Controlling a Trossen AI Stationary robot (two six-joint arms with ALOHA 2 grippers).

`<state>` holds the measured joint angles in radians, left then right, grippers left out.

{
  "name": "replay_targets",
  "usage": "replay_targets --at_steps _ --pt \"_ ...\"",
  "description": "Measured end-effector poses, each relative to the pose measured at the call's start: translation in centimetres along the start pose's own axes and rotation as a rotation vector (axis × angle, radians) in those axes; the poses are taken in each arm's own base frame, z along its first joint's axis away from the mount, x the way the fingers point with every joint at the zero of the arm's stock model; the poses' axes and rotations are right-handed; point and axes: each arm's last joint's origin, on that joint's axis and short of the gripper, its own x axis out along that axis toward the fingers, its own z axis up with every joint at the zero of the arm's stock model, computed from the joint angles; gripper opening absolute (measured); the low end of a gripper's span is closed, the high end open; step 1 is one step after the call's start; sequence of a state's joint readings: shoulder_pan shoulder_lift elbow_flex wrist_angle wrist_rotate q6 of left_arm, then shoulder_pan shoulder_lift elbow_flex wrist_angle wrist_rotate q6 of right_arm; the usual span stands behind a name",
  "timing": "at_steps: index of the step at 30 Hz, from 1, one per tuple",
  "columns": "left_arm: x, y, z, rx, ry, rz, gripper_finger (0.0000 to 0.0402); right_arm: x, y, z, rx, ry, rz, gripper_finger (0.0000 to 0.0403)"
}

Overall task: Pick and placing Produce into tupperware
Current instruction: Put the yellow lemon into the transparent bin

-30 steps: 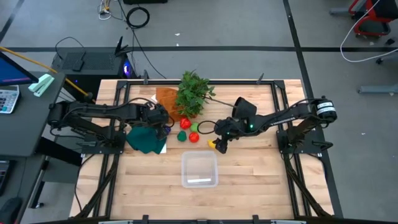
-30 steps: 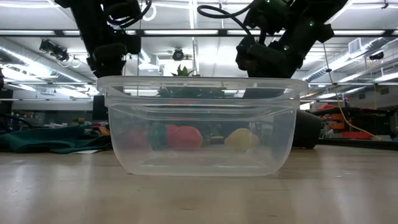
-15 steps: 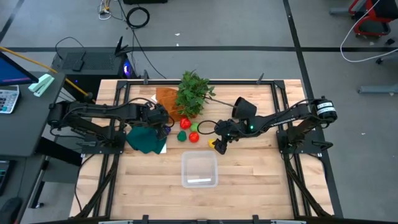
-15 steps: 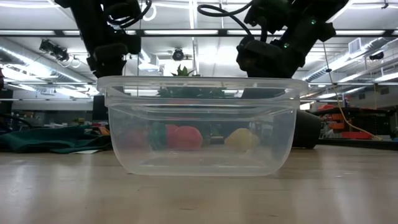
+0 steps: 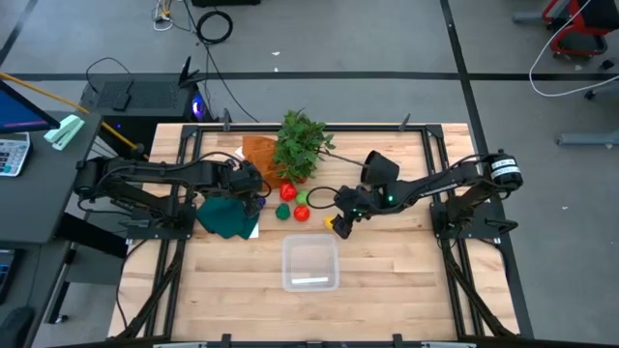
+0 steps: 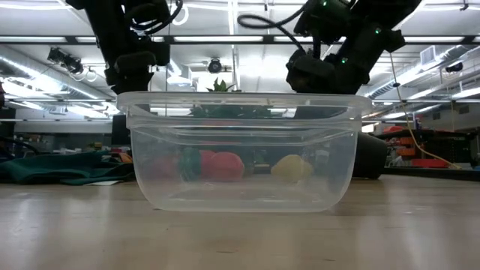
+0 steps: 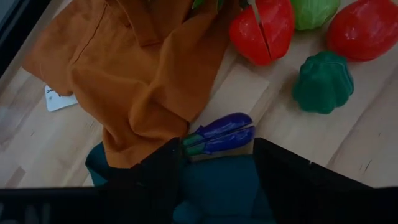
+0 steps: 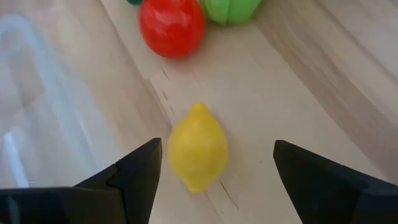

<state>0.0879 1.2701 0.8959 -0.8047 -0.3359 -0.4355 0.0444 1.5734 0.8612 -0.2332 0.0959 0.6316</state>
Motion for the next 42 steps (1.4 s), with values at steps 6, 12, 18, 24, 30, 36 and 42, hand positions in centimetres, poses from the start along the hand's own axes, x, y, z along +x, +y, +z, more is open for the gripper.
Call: replay_targets --at_steps 6,12,18,24,30,36,42 --pt "0.0 0.0 0.0 -0.024 0.000 -0.001 0.0213 2.0 0.5 -1.1 -0.013 0.041 -0.012 0.0274" --pt "0.0 0.0 0.0 -0.024 0.000 -0.002 0.0209 2.4 1.2 -1.2 -0.021 0.014 0.024 0.0274" --pt "0.0 -0.1 0.0 -0.031 0.001 -0.002 0.0215 2.5 1.3 -1.1 -0.019 0.011 0.054 0.0274" --pt "0.0 -0.1 0.0 -0.032 -0.001 -0.002 0.0212 3.2 1.4 -1.0 -0.023 -0.011 0.056 0.0273" --pt "0.0 -0.1 0.0 -0.032 -0.002 -0.003 0.0216 3.8 1.5 -0.9 -0.007 -0.025 0.078 0.0273" --pt "0.0 -0.1 0.0 -0.034 -0.005 -0.004 0.0214 4.3 1.6 -0.8 0.008 -0.042 0.091 0.0272" --pt "0.0 -0.1 0.0 -0.033 -0.006 -0.005 0.0215 4.3 1.5 -0.9 0.008 -0.038 0.087 0.0261"
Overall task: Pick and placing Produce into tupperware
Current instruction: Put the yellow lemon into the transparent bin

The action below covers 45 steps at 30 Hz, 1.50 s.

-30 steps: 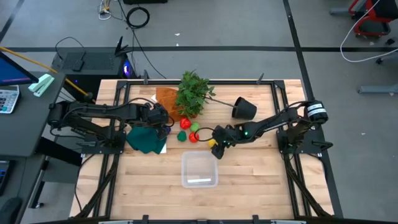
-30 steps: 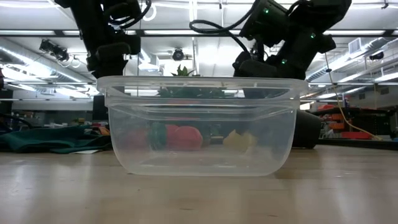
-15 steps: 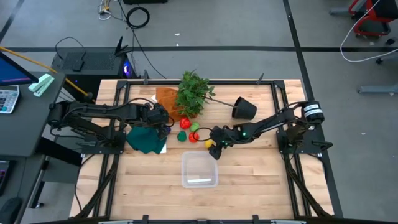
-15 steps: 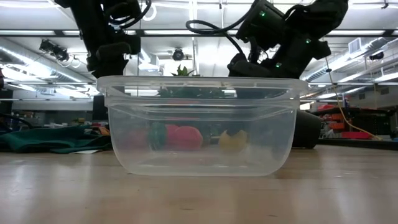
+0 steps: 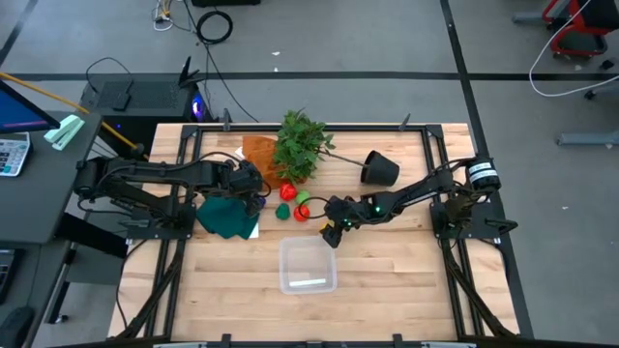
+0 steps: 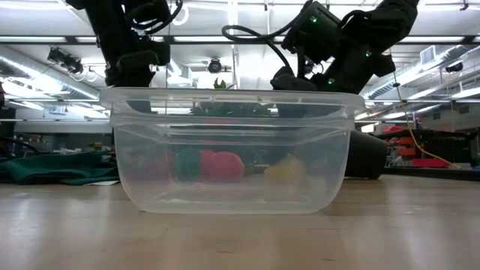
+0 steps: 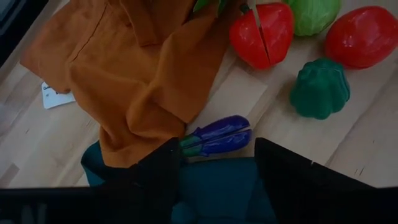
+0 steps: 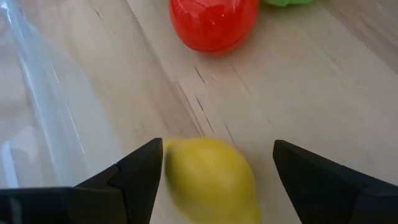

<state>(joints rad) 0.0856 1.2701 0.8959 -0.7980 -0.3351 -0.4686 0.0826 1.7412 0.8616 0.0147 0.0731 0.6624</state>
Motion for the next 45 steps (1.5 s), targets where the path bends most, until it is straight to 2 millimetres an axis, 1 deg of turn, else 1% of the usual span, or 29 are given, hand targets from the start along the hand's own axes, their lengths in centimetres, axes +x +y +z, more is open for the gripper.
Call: replay_targets --at_steps 6,13,17,22,28,32,39,45 --pt "0.0 0.0 0.0 0.001 0.000 0.000 0.0209 0.0 -0.1 -0.2 -0.003 0.029 -0.008 0.0218" --pt "0.0 0.0 0.0 0.002 0.000 0.000 0.0213 0.0 -0.1 -0.3 -0.018 0.043 0.002 0.0164" --pt "0.0 0.0 0.0 0.002 0.000 0.000 0.0209 0.0 -0.2 -0.3 -0.034 0.042 0.001 0.0146" --pt "0.0 0.0 0.0 0.002 0.000 0.000 0.0208 0.0 -0.6 0.1 -0.045 0.036 -0.009 0.0144" --pt "0.0 0.0 0.0 0.001 0.000 0.000 0.0212 0.1 -1.6 0.8 -0.053 0.023 -0.031 0.0144" --pt "0.0 0.0 0.0 0.001 0.000 0.000 0.0207 -0.3 -2.2 1.3 -0.073 0.016 -0.045 0.0145" --pt "0.0 0.0 0.0 0.000 -0.001 0.000 0.0212 -2.2 -2.3 2.7 -0.102 -0.052 -0.023 0.0146" --pt "0.0 0.0 0.0 0.000 -0.001 0.000 0.0208 -5.0 -1.6 4.0 -0.127 -0.140 0.033 0.0148"
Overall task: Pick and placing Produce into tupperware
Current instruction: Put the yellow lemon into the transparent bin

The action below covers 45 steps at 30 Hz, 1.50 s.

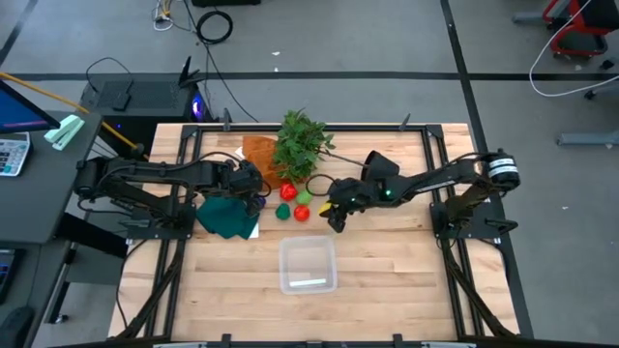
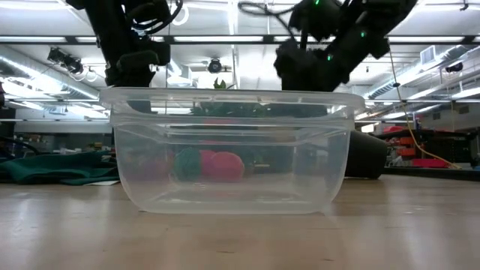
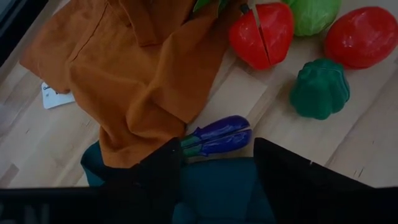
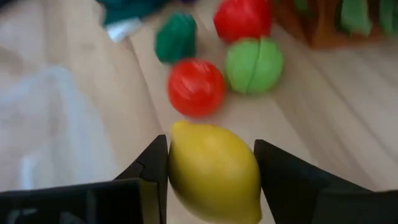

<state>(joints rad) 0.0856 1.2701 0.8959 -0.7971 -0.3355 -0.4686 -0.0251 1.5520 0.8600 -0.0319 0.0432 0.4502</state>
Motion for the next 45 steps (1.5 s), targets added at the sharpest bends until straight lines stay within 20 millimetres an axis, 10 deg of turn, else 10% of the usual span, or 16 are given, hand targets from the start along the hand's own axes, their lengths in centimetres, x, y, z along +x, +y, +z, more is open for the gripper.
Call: replay_targets --at_steps 19,45 --pt "-0.2 -0.4 -0.2 0.055 -0.007 -0.012 0.0206 -4.1 5.7 -0.5 -0.101 -0.071 0.266 0.0148" --pt "-7.3 -11.8 -1.9 0.542 -0.620 -0.710 0.0176 -4.1 6.5 -0.5 -0.114 -0.108 0.300 0.0148"
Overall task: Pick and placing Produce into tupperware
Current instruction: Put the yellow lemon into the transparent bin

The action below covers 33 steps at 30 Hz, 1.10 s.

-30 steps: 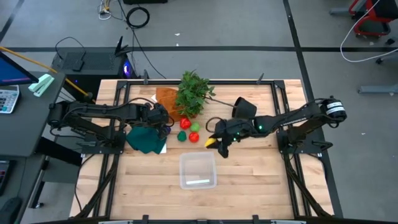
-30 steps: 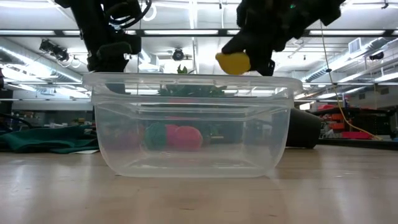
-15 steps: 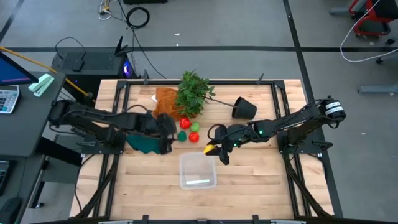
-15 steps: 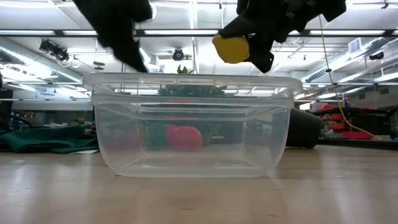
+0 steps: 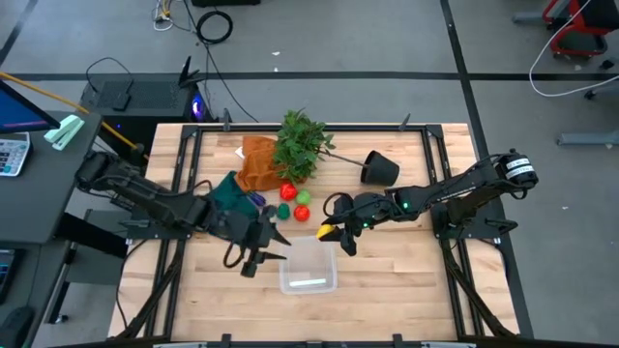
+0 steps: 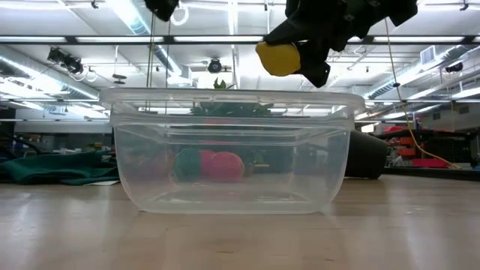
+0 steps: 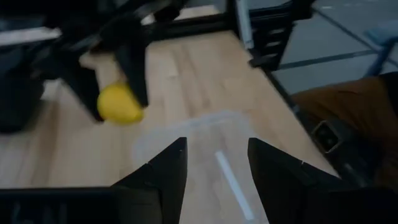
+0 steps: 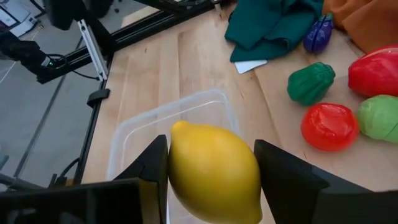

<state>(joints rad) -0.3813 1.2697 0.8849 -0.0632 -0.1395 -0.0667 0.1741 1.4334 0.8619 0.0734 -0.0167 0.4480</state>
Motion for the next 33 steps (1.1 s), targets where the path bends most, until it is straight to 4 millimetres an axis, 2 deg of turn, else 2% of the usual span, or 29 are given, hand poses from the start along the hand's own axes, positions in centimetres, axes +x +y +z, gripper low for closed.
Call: replay_targets --at_steps 4,10,16,25,28,33 --pt "0.2 0.4 -1.8 -0.036 0.044 0.125 0.0173 0.0 0.6 -0.1 -0.015 -0.010 0.023 0.0149" --pt "0.3 1.4 -4.0 -0.111 0.093 0.170 0.0173 0.2 1.7 -0.6 -0.027 -0.008 0.059 0.0149" --pt "-0.6 1.9 -4.4 -0.123 0.086 0.188 0.0167 1.8 2.3 -1.5 -0.024 -0.016 0.091 0.0150" --pt "-3.6 2.1 -3.9 -0.139 0.086 0.230 0.0161 3.8 2.0 -2.3 -0.020 -0.010 0.104 0.0150" --pt "-3.7 2.2 -4.5 -0.140 0.085 0.235 0.0162 4.6 2.2 -2.2 -0.037 0.006 0.121 0.0150" --pt "-3.5 2.5 -6.3 -0.174 0.103 0.279 0.0162 6.5 3.2 -0.9 -0.119 0.035 0.185 0.0150"
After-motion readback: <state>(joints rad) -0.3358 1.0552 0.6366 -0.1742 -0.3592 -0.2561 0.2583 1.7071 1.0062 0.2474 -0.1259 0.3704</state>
